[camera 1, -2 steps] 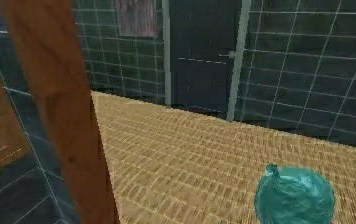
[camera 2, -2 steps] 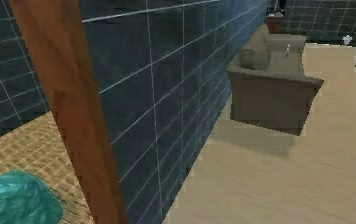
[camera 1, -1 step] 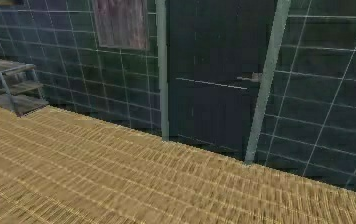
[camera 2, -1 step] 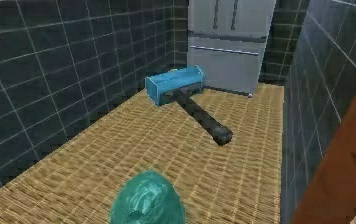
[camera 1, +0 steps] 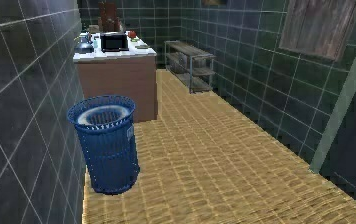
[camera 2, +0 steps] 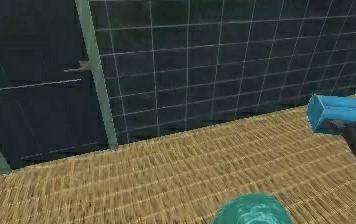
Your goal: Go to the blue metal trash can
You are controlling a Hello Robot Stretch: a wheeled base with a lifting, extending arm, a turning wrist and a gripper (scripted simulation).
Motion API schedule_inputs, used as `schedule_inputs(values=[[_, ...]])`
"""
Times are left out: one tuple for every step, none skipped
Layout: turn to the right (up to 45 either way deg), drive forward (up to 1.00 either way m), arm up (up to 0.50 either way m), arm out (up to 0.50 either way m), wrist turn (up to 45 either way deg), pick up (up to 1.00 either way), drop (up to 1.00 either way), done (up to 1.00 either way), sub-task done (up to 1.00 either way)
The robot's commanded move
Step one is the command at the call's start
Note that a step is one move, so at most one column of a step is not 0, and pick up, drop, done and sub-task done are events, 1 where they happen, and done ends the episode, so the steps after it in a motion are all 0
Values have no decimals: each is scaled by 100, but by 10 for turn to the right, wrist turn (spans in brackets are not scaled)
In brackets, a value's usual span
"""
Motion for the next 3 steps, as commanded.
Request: schedule_inputs(values=[[-150, 0, 0, 0, 0, 0, 0, 0, 0], [0, 40, 0, 0, 0, 0, 0, 0, 0], [0, 0, 0, 0, 0, 0, 0, 100, 0]])
